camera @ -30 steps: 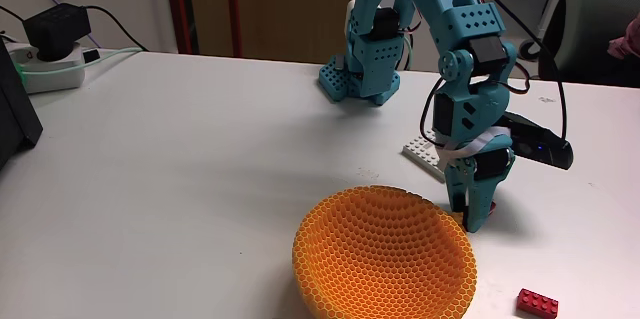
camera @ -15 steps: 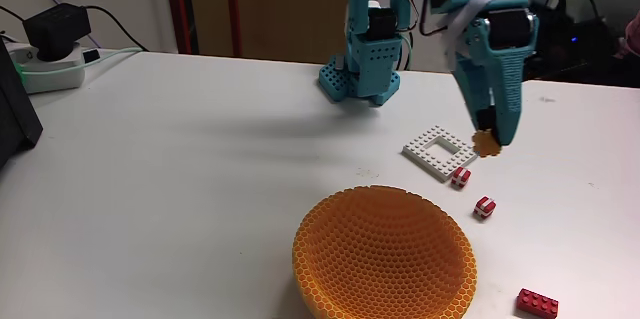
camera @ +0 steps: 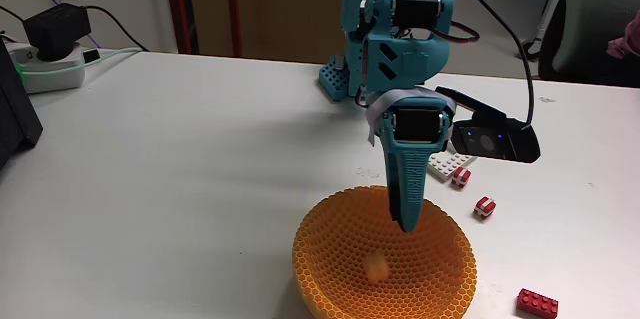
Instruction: Pick only small cubed objects and place them into the bowl
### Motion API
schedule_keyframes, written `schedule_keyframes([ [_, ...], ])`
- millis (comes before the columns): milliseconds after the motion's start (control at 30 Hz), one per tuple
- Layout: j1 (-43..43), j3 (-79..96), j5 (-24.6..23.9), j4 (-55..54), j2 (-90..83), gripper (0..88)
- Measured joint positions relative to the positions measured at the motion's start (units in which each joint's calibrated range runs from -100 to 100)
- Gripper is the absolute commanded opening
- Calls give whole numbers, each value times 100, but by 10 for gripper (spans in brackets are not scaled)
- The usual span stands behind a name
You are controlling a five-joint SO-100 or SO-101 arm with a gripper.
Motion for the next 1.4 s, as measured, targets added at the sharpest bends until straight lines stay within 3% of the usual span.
schedule_keyframes([
  [200,-532,-79,-147,954,-462,258],
  [467,-2921,532,-391,1475,-1181,202],
  [600,-3549,591,-547,1309,-492,195],
  [767,-3743,749,-601,1021,364,195],
  [1400,-3288,1182,-542,177,698,197],
])
